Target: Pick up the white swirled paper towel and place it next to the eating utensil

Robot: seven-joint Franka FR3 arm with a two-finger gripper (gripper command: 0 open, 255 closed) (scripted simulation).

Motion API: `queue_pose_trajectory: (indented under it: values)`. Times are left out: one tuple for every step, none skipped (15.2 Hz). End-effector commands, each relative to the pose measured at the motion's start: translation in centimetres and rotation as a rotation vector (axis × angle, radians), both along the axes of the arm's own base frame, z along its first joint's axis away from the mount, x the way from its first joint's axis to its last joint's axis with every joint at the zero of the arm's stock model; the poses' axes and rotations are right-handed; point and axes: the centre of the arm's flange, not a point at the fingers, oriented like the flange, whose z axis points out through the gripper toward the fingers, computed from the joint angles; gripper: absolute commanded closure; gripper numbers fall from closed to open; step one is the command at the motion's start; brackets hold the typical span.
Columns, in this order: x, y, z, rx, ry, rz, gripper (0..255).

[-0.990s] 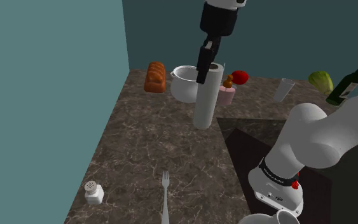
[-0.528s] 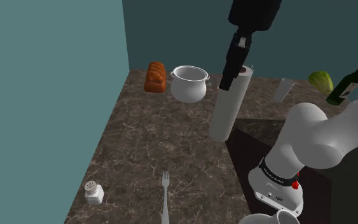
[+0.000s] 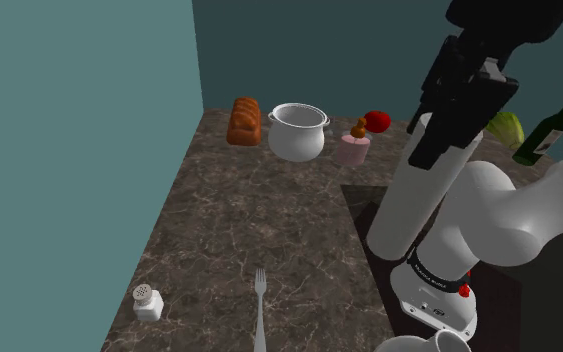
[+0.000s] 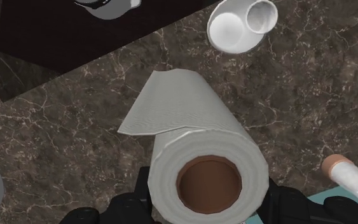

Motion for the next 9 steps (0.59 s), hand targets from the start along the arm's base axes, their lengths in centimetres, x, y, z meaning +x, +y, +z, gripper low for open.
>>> queue_pose_trajectory:
  values:
    - [-1.0,0.2,-0.1,0.000,0.001,-0.001,255]
    - [-1.0,0.2,-0.7,0.000,0.001,-0.001,255]
    - [-1.0,0.2,-1.2,0.000,0.001,-0.001,255]
    - [-1.0,0.2,-1.7,0.000,0.001,-0.001,255]
    - [-1.0,0.2,-2.3,0.000,0.001,-0.001,255]
    - [-1.0,0.2,-2.8,0.000,0.001,-0.001,255]
    - [-1.0,0.2,-3.3,0.000,0.001,-0.001,255]
    - [-1.0,0.2,-3.8,0.000,0.001,-0.001,255]
    - [-1.0,0.2,-4.4,0.000,0.001,-0.001,255]
